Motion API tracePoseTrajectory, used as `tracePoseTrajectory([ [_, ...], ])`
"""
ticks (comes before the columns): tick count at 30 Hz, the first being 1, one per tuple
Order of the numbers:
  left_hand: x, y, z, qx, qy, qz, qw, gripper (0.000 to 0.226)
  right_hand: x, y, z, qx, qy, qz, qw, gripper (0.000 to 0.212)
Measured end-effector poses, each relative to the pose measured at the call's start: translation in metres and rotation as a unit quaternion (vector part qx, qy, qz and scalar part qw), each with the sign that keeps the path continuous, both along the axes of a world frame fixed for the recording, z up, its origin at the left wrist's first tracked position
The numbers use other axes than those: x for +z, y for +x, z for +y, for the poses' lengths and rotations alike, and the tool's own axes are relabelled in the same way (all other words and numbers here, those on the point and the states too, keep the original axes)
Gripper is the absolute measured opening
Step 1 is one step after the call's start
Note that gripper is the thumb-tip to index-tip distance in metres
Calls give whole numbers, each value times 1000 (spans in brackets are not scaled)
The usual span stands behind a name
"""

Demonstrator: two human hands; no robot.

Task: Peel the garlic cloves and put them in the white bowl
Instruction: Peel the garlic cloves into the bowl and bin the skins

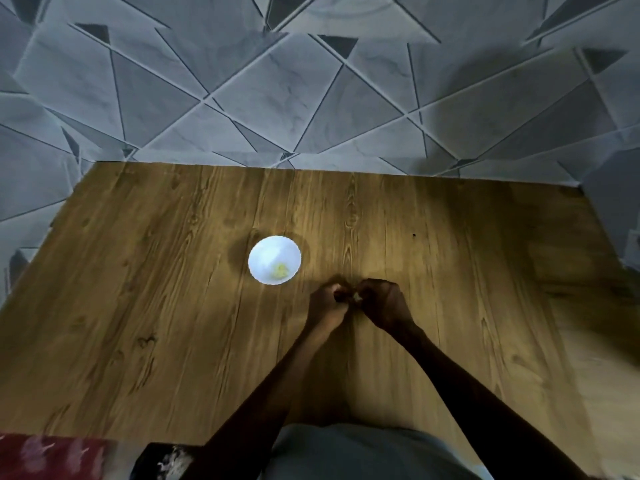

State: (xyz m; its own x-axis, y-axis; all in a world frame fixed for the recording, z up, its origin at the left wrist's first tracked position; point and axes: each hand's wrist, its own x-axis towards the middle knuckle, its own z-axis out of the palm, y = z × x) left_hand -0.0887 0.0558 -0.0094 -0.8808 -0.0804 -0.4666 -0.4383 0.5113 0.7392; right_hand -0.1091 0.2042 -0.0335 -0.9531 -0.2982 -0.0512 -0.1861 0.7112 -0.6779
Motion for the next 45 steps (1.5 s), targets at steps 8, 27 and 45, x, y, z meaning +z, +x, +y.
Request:
tracePoseTrajectory([
  [8,0,11,2,63,132,57,988,24,12,15,12,-88,-212,-136,964,17],
  [27,-3,14,0,52,5,65,997,19,18,18,6,-70,43,-13,997,6],
  [45,-8,54,-2,166,321,16,932,24,46,58,-2,-277,-379,-358,807,17],
])
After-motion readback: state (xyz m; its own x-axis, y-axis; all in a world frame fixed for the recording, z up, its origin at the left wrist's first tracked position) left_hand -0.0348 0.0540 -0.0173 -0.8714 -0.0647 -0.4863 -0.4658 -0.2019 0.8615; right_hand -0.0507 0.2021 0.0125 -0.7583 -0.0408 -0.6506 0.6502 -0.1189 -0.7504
